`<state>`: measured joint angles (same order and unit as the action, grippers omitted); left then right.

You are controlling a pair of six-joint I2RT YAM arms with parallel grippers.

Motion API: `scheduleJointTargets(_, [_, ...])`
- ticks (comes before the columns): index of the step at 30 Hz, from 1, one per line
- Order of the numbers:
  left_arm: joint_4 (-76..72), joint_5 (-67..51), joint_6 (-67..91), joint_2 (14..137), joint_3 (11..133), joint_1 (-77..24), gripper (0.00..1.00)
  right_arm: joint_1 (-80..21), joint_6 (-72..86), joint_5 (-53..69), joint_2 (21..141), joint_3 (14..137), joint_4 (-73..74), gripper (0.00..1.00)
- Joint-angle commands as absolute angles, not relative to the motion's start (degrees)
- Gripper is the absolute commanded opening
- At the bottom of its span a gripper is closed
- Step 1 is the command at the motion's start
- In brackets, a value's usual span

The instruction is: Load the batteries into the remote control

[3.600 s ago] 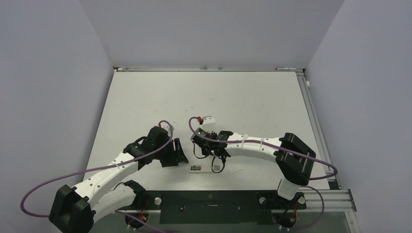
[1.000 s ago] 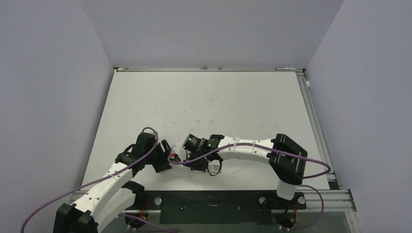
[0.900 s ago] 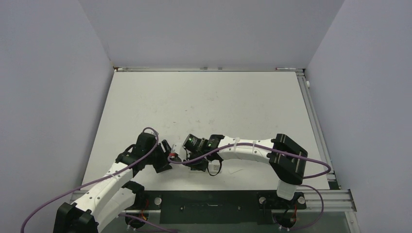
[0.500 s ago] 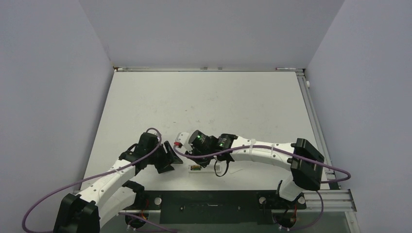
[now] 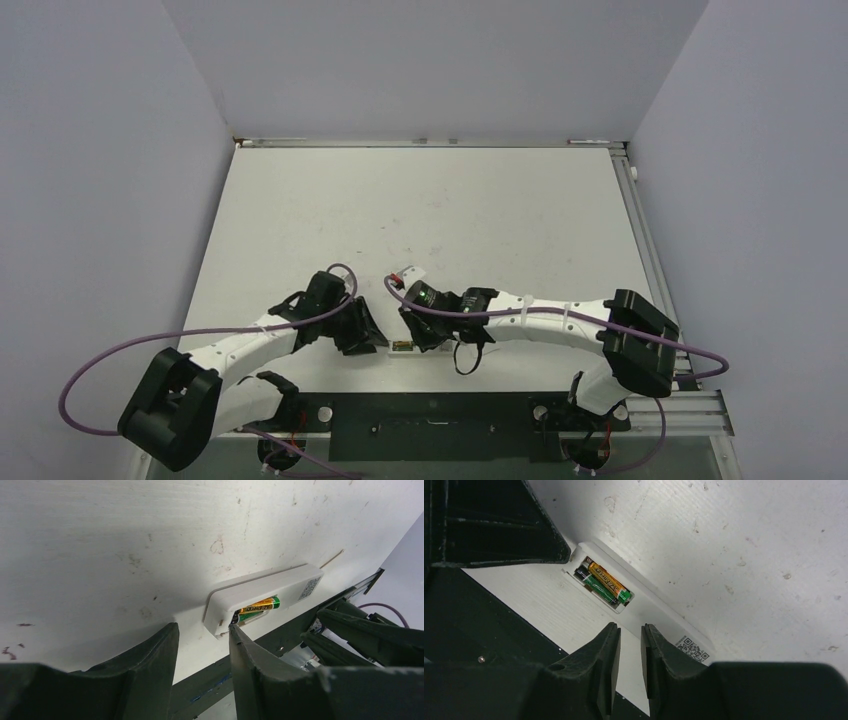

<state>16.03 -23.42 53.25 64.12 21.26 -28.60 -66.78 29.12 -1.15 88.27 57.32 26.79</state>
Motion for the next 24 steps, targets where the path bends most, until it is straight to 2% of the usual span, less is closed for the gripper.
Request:
scheduleJointTargets(1, [10.52,-23.62,53.53,65.33,23.43,-31.02,0.37,-66.21,38.32,-1.94,85.47,55.82,22.10,0.24])
scheduleJointTargets(13, [7.24,-22.77,53.93,68.43,23.38,-33.88,0.27,-65.07,47.09,-0.45,87.69,53.58,18.81,0.25])
scheduleJointTargets(24, [7.06,-22.67,53.93,68.51,23.29,-34.14,0.24,-64.60,48.76,2.41,91.60,54.40,18.89,0.22])
